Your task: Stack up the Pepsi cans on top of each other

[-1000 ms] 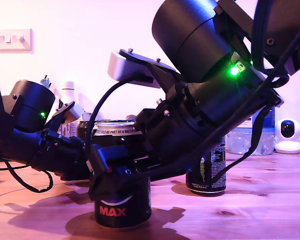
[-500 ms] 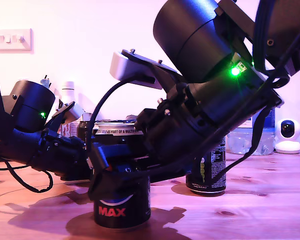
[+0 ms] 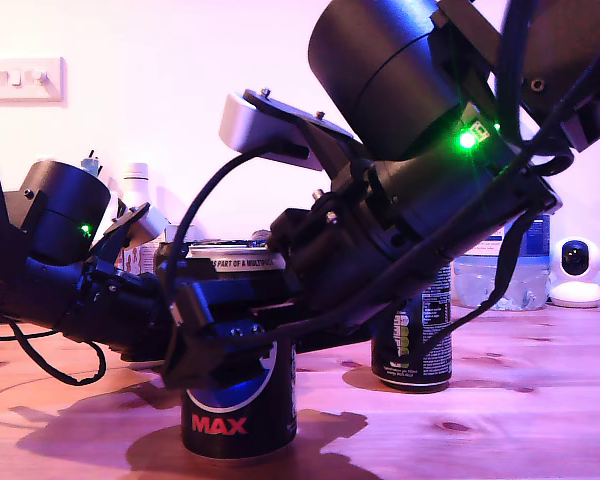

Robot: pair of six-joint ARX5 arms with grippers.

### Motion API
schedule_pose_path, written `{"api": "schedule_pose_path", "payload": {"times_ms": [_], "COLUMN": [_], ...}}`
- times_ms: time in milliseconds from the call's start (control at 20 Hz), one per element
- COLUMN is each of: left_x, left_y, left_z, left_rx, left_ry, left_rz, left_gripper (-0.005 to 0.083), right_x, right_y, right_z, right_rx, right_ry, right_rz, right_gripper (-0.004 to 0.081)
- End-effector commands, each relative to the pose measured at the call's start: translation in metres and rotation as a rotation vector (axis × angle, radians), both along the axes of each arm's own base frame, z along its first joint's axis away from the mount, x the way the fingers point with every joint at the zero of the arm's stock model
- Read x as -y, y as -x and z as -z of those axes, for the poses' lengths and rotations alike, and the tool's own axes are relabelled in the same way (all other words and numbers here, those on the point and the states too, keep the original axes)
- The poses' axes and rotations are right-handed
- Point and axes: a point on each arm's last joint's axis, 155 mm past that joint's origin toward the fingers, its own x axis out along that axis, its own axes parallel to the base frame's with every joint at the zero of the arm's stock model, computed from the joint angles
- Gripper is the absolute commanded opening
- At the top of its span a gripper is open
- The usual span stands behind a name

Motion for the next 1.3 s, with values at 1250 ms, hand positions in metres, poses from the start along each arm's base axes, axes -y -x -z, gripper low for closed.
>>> {"api": "schedule_pose_path", "payload": {"times_ms": [1250], "left_x": [0.002], "left_y": [0.001], "left_z": [-0.002], "left_rx": [0.005], "left_ry": [-0.001], "left_rz": [0.008], "left_gripper": [0.0784], "right_x": [0.041], "right_y": [0.023], "right_z": [-0.133], "right_rx": [0.146], "right_ry": [-0.13], "right_rz": [0.009], "right_gripper": [0.0791]}}
